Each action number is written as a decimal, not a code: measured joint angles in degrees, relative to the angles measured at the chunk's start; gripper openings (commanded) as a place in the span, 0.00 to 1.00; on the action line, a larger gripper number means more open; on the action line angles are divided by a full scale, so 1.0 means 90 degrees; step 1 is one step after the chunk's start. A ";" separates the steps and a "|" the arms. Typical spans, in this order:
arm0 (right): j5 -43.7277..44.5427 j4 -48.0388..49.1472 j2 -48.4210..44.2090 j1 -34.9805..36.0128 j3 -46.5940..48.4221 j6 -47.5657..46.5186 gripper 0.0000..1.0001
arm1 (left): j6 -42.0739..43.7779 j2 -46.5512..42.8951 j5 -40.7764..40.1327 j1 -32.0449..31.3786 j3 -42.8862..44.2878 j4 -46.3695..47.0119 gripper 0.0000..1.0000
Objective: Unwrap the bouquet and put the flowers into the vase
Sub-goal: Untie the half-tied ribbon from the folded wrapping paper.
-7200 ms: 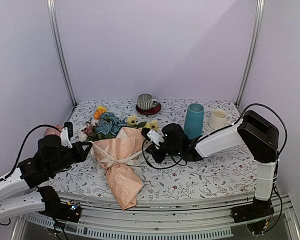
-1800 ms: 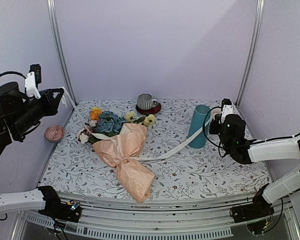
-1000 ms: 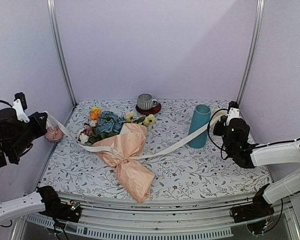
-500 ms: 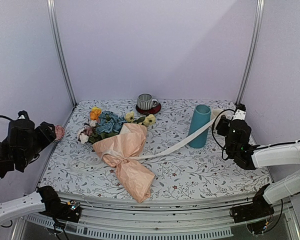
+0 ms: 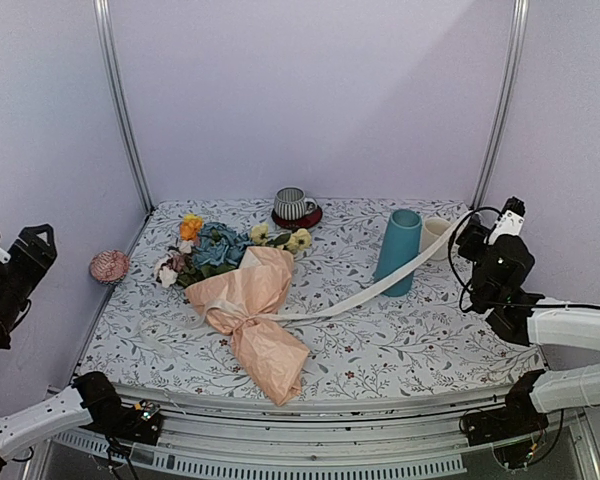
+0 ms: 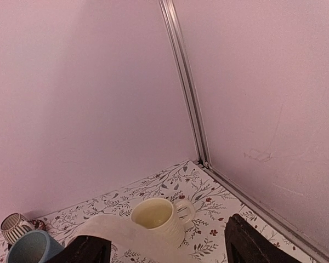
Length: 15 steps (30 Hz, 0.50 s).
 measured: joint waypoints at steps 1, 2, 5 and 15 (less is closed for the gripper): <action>0.0015 -0.0007 -0.0136 -0.0005 0.0000 -0.0126 0.73 | 0.0301 -0.0090 0.0083 0.0002 -0.0002 0.0223 0.72; 0.0017 -0.0007 -0.0284 -0.0017 0.0000 -0.0260 0.73 | 0.0631 -0.0189 0.0216 0.0002 -0.0010 0.0505 0.72; -0.0002 -0.0053 -0.0748 -0.0044 0.0000 -0.0678 0.75 | 0.1370 -0.0403 0.0639 0.0005 -0.0153 0.1214 0.72; -0.0384 -0.2589 -0.1326 -0.0114 0.1355 -0.0546 0.82 | 0.2256 0.0911 0.2963 0.0005 -0.0690 0.2108 0.71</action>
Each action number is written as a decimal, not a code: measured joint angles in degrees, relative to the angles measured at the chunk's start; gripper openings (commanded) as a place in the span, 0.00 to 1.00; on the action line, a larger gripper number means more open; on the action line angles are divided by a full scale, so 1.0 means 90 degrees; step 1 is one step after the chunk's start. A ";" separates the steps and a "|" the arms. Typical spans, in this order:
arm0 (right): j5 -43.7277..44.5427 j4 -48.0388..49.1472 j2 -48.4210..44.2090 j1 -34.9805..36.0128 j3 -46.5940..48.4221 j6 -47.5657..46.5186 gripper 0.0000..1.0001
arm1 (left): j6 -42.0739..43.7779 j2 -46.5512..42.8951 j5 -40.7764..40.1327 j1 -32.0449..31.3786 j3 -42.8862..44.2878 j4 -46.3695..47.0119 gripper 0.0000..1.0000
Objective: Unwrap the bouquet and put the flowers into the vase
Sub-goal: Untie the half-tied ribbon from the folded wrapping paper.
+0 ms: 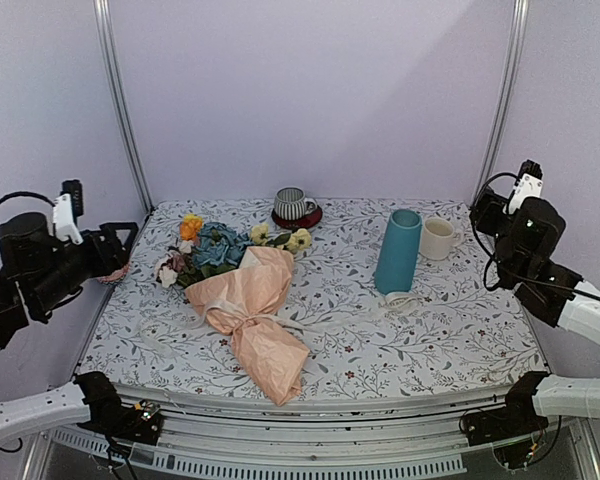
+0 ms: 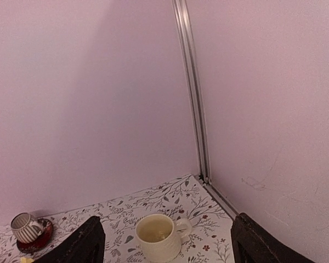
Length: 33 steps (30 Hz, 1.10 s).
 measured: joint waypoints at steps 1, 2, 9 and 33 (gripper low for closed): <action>-0.0138 -0.0355 0.0000 0.0000 0.0221 0.0100 0.81 | 0.0063 0.0206 0.0357 0.0000 -0.0027 0.0083 0.70; -0.0313 -0.0690 -0.0007 0.0000 0.0430 0.0206 0.81 | 0.0119 0.0398 0.0622 0.0000 -0.0070 0.0180 0.68; -0.3123 -0.2271 -0.0068 -0.0007 0.1314 0.0313 0.75 | 0.0384 0.1413 0.2764 0.0000 -0.0724 0.1013 0.52; -0.7094 -0.1443 0.4126 0.2616 0.1695 -0.0777 0.60 | 0.0112 0.3594 0.3332 -0.0993 -0.2317 0.3412 0.27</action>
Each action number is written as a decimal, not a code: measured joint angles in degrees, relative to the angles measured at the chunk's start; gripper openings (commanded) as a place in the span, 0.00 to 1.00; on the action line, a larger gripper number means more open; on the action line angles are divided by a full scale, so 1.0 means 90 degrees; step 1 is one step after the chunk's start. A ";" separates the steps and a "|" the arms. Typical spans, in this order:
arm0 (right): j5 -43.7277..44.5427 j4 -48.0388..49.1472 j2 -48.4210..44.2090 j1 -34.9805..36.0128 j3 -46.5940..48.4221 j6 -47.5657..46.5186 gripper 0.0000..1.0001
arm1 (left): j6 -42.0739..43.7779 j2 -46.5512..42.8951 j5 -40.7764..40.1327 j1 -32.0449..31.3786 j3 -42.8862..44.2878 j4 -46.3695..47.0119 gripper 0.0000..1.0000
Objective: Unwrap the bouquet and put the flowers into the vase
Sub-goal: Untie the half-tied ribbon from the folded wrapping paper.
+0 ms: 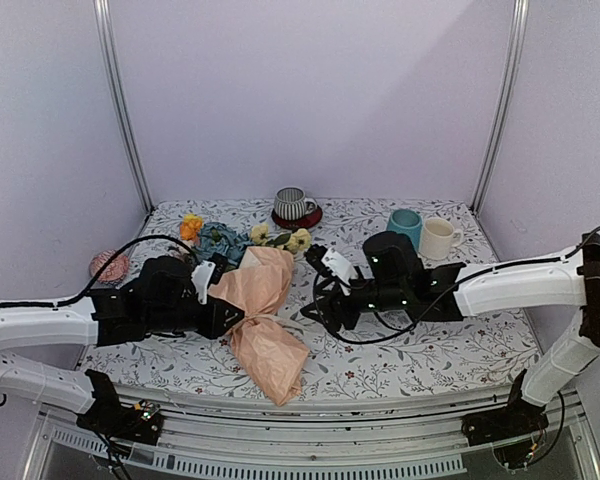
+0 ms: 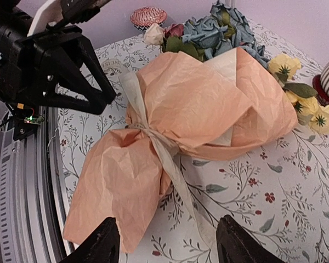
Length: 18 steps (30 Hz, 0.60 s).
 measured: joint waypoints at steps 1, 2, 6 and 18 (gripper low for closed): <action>-0.0002 0.0104 0.0199 0.0036 0.0131 0.0029 0.58 | 0.0000 0.0063 -0.0029 0.0000 -0.0041 0.0107 0.27; 0.0000 0.0209 0.0406 0.0075 0.0279 0.0051 0.57 | 0.0000 0.0114 -0.0051 -0.0002 -0.0095 0.0197 0.27; -0.0007 0.0612 0.1120 0.0221 0.0704 0.0306 0.57 | -0.0027 0.0335 -0.0024 -0.0007 -0.0396 0.0665 0.27; -0.0053 0.1387 0.2137 0.0299 0.0964 0.1175 0.54 | -0.0335 0.2363 0.0216 -0.0537 -0.0566 0.2045 0.22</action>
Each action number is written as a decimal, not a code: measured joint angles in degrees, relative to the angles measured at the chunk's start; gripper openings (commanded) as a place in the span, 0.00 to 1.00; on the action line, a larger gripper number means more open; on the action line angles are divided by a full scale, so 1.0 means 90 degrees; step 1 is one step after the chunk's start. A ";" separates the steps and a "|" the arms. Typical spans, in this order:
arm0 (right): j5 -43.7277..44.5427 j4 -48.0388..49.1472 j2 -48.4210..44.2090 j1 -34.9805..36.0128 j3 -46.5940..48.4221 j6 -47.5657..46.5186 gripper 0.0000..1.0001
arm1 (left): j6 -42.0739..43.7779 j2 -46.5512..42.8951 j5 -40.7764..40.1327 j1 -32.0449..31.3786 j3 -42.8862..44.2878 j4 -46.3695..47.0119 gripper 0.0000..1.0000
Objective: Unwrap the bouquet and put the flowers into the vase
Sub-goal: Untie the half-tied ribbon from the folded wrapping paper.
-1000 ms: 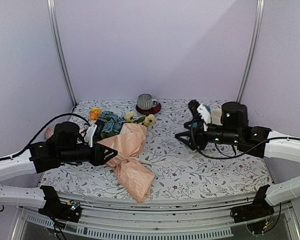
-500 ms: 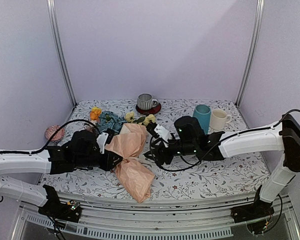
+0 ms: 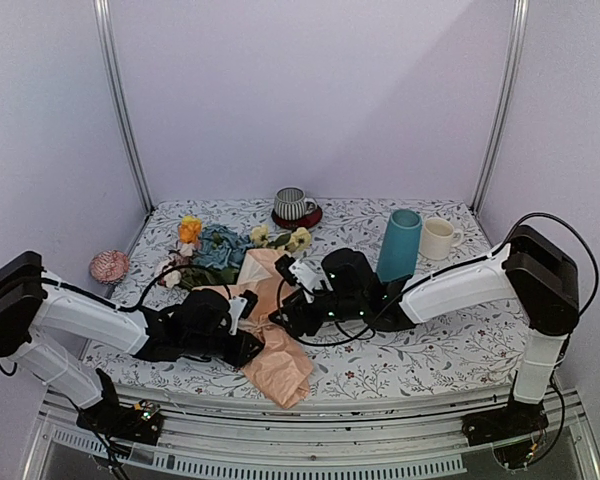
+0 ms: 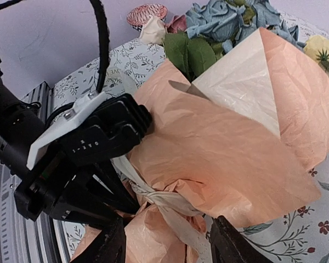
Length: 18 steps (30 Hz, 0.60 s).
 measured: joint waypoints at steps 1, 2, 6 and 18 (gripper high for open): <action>0.0000 0.0019 0.0097 0.0000 0.0027 0.0051 0.53 | -0.0002 0.0095 -0.0078 -0.0039 0.0063 -0.0015 0.23; 0.0000 0.0041 0.0194 0.0000 0.0036 0.0121 0.52 | -0.0005 0.0141 -0.0177 -0.0097 0.0124 -0.0032 0.24; 0.0019 0.0049 0.0493 0.0000 0.0034 0.0294 0.50 | -0.0015 -0.0129 -0.0534 -0.0316 0.0192 -0.0272 0.31; 0.0631 0.0087 0.0719 0.0061 -0.0333 0.0427 0.49 | 0.0034 -0.1615 -0.1246 -0.0325 -0.0044 -0.0593 0.30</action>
